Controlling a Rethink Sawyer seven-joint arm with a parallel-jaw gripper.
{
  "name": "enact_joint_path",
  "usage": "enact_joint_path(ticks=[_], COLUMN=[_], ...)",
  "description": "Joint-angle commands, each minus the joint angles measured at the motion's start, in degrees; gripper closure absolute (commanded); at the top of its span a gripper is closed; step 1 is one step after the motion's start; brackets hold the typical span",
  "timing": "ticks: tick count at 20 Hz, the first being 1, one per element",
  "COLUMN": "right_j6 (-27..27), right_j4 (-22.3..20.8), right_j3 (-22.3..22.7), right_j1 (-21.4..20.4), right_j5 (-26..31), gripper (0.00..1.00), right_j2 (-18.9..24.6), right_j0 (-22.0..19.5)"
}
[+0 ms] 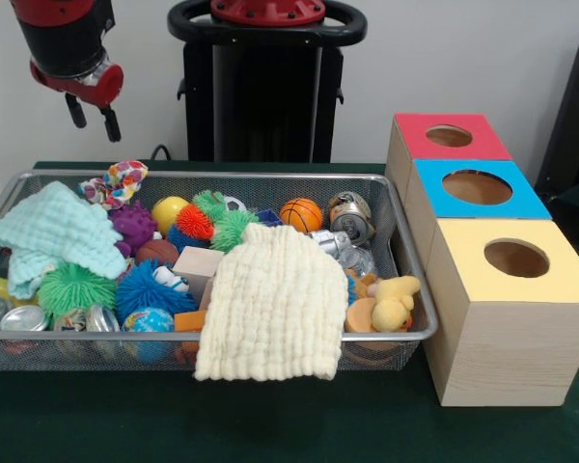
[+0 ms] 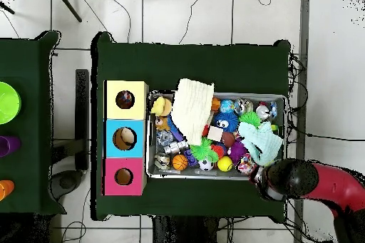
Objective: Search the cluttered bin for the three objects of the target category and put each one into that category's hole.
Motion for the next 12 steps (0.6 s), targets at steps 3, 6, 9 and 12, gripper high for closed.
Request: enact_joint_path(ticks=[3,6,9,12], right_j6=[-5.7,-5.7,-5.4,-5.2], right_j4=[-4.6,-5.0,-5.4,-5.7], right_j3=[3.2,2.9,2.8,2.6], right_j1=[3.5,4.3,5.0,5.7], right_j5=[-6.6,-7.3,-8.2,-9.0], gripper=[0.00,0.00,0.00,0.00], right_j2=[-0.2,-0.5,-0.8,-1.1], right_j0=[-0.9,-0.9,-0.9,-0.8])
